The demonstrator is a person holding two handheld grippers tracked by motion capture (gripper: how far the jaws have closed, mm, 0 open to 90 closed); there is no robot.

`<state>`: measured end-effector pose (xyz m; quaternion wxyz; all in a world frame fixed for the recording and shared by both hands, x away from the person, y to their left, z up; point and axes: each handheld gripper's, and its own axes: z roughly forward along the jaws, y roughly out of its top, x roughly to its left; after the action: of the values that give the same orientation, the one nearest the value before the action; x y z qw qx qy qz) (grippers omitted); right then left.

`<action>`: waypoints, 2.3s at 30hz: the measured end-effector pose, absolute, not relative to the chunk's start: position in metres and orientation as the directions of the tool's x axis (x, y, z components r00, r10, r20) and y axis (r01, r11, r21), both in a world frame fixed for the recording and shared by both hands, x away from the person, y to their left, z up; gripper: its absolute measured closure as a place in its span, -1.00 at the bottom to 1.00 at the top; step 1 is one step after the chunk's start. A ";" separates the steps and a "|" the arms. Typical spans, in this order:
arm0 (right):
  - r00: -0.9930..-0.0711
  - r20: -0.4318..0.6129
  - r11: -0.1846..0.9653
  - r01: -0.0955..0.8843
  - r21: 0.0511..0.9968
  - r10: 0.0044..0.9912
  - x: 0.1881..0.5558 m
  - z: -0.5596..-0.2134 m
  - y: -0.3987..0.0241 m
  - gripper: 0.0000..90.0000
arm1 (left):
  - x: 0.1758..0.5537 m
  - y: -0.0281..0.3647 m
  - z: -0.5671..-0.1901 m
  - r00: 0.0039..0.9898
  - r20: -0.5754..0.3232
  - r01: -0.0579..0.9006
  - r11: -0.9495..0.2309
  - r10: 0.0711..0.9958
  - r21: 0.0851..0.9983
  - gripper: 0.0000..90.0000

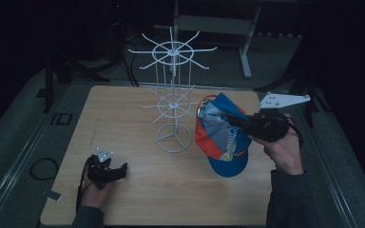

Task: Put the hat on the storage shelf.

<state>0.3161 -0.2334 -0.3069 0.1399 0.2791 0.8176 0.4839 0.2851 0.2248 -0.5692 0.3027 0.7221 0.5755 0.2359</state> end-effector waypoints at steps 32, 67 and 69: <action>-0.822 0.056 0.336 0.292 0.896 0.566 0.316 -0.285 -0.237 0.96 | 0.285 0.225 -0.569 0.224 -0.009 0.687 -0.151 0.974 0.711 -0.67; -0.850 0.047 0.295 0.233 0.927 0.524 0.315 -0.266 -0.239 0.96 | 0.285 0.225 -0.569 0.224 -0.010 0.687 -0.151 0.975 0.711 -0.67; -0.849 0.046 0.288 0.229 0.930 0.527 0.314 -0.265 -0.240 0.96 | 0.285 0.225 -0.569 0.224 -0.010 0.687 -0.151 0.975 0.711 -0.67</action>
<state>0.3143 -0.2402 -0.2653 0.1362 0.2390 0.7907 0.5469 0.2851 0.2246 -0.5694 0.3040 0.7209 0.5763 0.2363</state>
